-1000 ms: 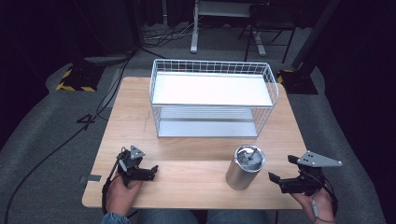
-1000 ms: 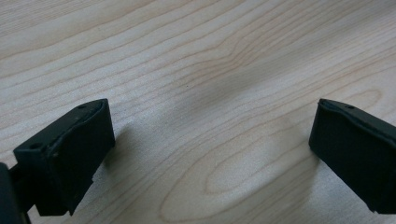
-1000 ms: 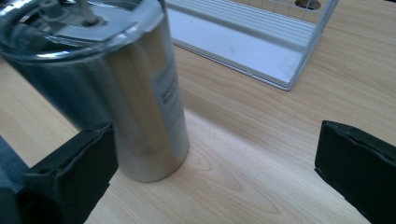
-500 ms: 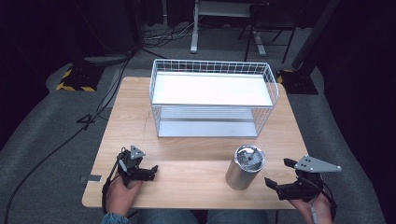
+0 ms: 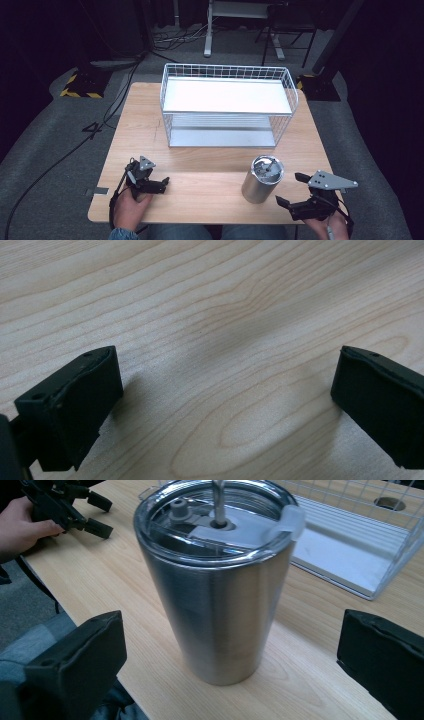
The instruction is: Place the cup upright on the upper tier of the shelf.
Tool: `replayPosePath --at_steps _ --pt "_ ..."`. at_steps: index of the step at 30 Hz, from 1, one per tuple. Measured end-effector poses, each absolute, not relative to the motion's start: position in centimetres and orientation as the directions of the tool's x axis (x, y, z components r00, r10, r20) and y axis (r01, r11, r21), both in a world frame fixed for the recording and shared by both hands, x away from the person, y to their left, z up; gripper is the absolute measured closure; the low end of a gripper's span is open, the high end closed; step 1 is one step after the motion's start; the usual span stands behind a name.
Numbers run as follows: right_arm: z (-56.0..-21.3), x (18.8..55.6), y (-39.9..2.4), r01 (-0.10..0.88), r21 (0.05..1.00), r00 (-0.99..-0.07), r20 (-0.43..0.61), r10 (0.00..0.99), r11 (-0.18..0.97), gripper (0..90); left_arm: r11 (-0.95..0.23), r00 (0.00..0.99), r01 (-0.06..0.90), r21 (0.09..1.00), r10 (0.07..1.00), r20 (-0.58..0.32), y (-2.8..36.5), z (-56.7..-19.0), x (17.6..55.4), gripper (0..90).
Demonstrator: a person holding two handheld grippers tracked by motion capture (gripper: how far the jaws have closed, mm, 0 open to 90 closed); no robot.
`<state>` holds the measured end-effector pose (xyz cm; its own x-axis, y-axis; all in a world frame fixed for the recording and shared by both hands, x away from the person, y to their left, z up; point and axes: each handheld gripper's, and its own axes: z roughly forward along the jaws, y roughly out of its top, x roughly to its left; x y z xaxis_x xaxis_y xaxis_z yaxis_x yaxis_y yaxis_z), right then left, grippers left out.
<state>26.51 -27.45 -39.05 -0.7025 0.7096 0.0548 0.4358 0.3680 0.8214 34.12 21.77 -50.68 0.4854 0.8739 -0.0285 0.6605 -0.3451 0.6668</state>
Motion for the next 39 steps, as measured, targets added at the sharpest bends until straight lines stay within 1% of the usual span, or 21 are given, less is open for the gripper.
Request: replayPosePath --at_steps 15,18,39 --pt "-39.6 26.8 -25.5 0.423 0.824 -0.722 0.055 0.69 0.377 0.0 -0.345 0.485 0.66 0.667 0.874 -0.028 21.8 -50.7 34.1 0.6" --pt "-39.8 27.2 -24.8 0.412 0.825 -0.72 0.035 0.693 0.386 0.0 -0.342 0.484 0.662 0.667 0.875 -0.031 21.7 -50.7 34.1 0.6" --pt "-41.5 29.8 -22.8 0.406 0.833 -0.702 0.021 0.712 0.376 0.0 -0.342 0.484 0.662 0.667 0.875 -0.032 21.7 -50.7 34.1 0.6"
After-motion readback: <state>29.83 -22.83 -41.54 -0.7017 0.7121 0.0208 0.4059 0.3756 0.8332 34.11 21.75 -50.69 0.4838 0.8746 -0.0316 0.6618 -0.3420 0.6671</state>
